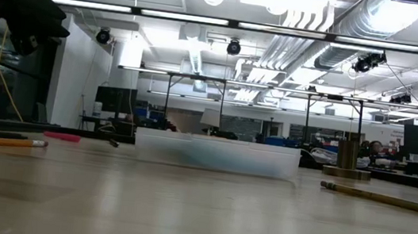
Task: Pick & place school supplies into a supply box
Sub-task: Put the yellow pencil into the orange supply box
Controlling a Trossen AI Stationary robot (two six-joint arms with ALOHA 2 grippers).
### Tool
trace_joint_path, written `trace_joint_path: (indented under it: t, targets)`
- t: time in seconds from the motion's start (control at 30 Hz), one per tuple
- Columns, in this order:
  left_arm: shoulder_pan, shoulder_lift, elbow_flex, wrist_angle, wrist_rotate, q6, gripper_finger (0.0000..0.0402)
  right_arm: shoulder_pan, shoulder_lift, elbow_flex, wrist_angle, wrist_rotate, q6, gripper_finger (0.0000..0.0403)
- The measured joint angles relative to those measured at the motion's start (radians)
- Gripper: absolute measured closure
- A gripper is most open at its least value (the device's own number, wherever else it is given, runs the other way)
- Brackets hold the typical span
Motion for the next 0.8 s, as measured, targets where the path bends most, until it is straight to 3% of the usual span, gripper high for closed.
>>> trace_joint_path:
  t: [0.8]
  targets:
    - [0.000,0.000,0.002,-0.018,-0.010,0.128,0.0231,0.124,0.049,0.000,-0.003,-0.090,0.287,0.0336]
